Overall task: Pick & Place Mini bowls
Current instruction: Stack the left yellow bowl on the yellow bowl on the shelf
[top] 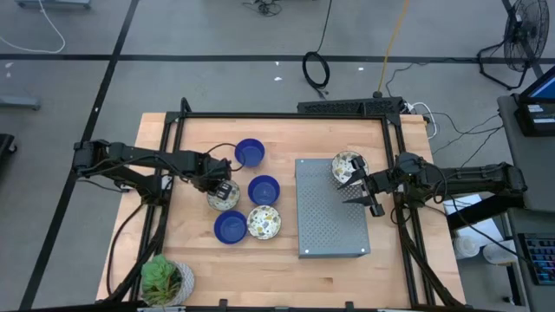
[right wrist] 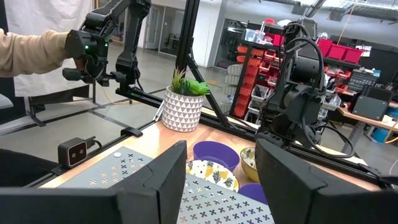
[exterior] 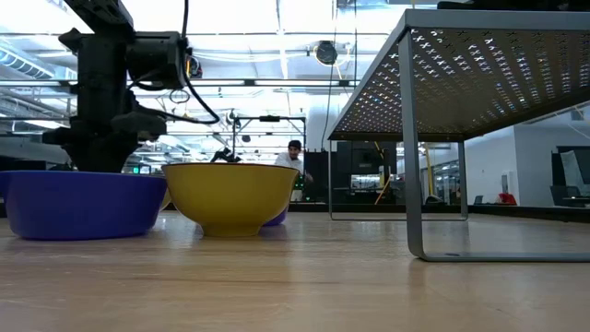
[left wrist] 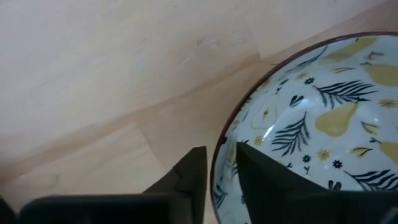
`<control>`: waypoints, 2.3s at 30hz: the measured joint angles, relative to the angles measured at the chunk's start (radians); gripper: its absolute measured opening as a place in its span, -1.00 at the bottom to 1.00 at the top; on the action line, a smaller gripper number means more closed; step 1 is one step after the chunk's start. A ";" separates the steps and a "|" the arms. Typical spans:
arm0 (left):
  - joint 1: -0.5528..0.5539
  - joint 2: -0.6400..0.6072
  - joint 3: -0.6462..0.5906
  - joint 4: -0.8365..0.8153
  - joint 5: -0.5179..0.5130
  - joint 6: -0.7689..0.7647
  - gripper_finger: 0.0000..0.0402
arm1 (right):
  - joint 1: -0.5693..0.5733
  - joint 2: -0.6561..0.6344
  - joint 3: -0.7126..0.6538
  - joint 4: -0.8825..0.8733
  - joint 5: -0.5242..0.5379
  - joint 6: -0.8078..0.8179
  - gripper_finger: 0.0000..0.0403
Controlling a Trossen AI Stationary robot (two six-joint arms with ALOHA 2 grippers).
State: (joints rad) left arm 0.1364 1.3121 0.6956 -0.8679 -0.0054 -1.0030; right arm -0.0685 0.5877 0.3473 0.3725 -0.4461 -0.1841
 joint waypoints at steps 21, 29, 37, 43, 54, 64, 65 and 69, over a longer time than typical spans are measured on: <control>-0.032 -0.088 0.143 -0.075 -0.241 0.113 -0.95 | 0.000 0.000 0.000 0.001 0.000 0.000 -0.10; -0.074 -0.142 0.327 -0.119 -0.436 0.211 -0.95 | 0.000 0.000 0.000 0.004 0.008 0.000 -0.10; -0.169 -0.143 0.410 0.205 -0.687 0.724 -0.95 | 0.000 0.057 0.000 0.204 0.013 0.097 -0.10; -0.183 -0.106 0.404 0.627 -0.828 1.180 -0.95 | 0.005 0.218 0.084 0.321 0.098 0.173 -0.10; -0.169 0.080 0.403 1.178 -0.974 1.753 -0.95 | 0.005 0.577 0.440 0.063 0.644 0.020 -0.10; -0.171 0.148 0.403 1.270 -1.022 1.839 -0.95 | 0.005 0.741 0.484 0.273 0.918 -0.143 -0.10; -0.171 0.148 0.403 1.270 -1.021 1.839 -0.95 | 0.005 0.750 0.484 0.297 0.917 -0.144 -0.10; -0.171 0.148 0.403 1.271 -1.020 1.838 -0.95 | 0.005 0.771 0.484 0.344 0.914 -0.156 -0.10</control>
State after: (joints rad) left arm -0.0349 1.4601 1.0985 0.4034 -1.0252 0.8352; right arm -0.0636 1.3591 0.8314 0.7165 0.4680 -0.3398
